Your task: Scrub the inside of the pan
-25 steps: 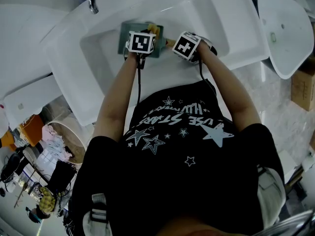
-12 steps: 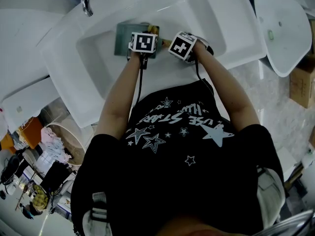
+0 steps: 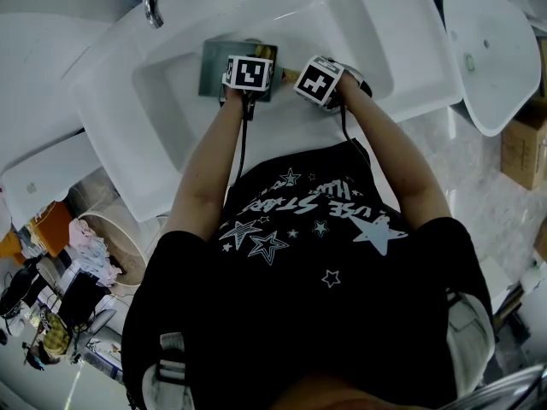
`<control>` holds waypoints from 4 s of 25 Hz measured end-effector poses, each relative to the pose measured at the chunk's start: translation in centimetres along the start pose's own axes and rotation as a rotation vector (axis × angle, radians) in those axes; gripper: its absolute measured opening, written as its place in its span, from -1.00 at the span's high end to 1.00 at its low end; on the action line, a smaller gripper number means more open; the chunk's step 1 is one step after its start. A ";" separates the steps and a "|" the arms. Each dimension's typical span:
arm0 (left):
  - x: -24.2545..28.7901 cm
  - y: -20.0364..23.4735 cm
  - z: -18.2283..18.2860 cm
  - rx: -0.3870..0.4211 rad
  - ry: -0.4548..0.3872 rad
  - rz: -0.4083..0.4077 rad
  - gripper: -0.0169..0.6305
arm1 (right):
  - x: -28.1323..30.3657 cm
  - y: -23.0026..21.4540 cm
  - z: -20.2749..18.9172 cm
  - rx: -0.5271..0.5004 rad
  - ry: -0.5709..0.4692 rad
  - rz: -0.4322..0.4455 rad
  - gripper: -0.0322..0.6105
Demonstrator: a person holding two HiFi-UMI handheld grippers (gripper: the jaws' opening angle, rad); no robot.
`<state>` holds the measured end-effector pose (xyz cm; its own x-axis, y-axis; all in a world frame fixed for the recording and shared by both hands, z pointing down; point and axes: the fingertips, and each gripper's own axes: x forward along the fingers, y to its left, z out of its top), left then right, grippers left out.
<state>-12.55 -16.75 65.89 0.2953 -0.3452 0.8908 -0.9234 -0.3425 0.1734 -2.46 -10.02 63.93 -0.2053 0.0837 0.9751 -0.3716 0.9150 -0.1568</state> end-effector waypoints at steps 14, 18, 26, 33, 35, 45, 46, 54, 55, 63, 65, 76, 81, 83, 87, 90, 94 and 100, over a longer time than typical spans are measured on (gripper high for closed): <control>-1.3 4.7 -0.6 -0.024 0.007 0.104 0.82 | -0.1 0.1 0.0 0.002 -0.003 0.011 0.42; -2.1 6.3 -0.7 0.007 0.016 0.156 0.82 | 0.0 0.1 -0.2 0.007 0.006 0.015 0.42; -2.0 8.2 -0.9 -0.004 0.007 0.180 0.82 | 0.2 0.1 0.2 0.004 -0.008 0.025 0.42; -2.9 9.9 -0.8 -0.035 0.012 0.220 0.82 | 0.0 0.0 -0.4 0.016 0.023 0.029 0.42; -2.8 10.2 -1.0 -0.045 0.017 0.220 0.82 | 0.0 0.0 -0.6 0.019 0.029 0.029 0.42; -3.2 10.8 -1.1 -0.076 0.018 0.246 0.82 | 0.1 0.1 0.3 0.003 -0.006 0.039 0.42; -3.4 10.9 -1.0 -0.080 0.018 0.251 0.82 | 0.1 0.1 0.2 0.002 -0.004 0.041 0.42; -5.1 10.4 -1.2 -0.172 -0.017 0.225 0.82 | 0.3 -0.1 -0.8 0.004 0.029 0.042 0.42; -5.4 10.4 -1.3 -0.178 -0.023 0.233 0.82 | 0.3 0.0 -0.6 0.000 0.020 0.045 0.42; -7.7 10.2 -2.5 -0.263 -0.076 0.265 0.82 | -0.3 0.0 -0.2 -0.015 -0.011 0.073 0.39; -8.7 10.1 -2.8 -0.285 -0.085 0.278 0.82 | -0.5 0.0 -0.1 -0.016 -0.021 0.090 0.37; -12.2 5.4 -2.3 -0.456 -0.218 0.311 0.82 | -4.3 -2.8 -1.4 -0.120 -0.121 0.078 0.35; -12.9 2.9 -2.4 -0.522 -0.279 0.337 0.82 | -5.2 -3.7 -2.0 -0.177 -0.165 0.091 0.38; -13.2 1.9 -2.6 -0.541 -0.298 0.345 0.82 | -5.7 -3.8 -2.2 -0.197 -0.176 0.101 0.48; -14.5 -0.3 -3.3 -0.598 -0.325 0.367 0.82 | -7.8 -3.2 -2.4 -0.236 -0.208 0.119 0.66; -15.5 -1.9 -3.3 -0.635 -0.358 0.385 0.82 | -9.4 -3.0 -2.6 -0.265 -0.253 0.117 0.82; -16.5 -3.8 -3.0 -0.647 -0.392 0.425 0.82 | -10.9 -3.2 -3.2 -0.299 -0.311 0.107 0.87; -17.0 -7.6 -2.9 -0.703 -0.452 0.453 0.82 | -12.2 -3.8 -4.7 -0.321 -0.381 0.122 0.88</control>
<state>-11.23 -5.71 50.60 -0.1962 -0.6724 0.7138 -0.8661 0.4601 0.1953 5.70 -12.67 53.37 -0.5673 0.1024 0.8171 -0.0399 0.9877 -0.1515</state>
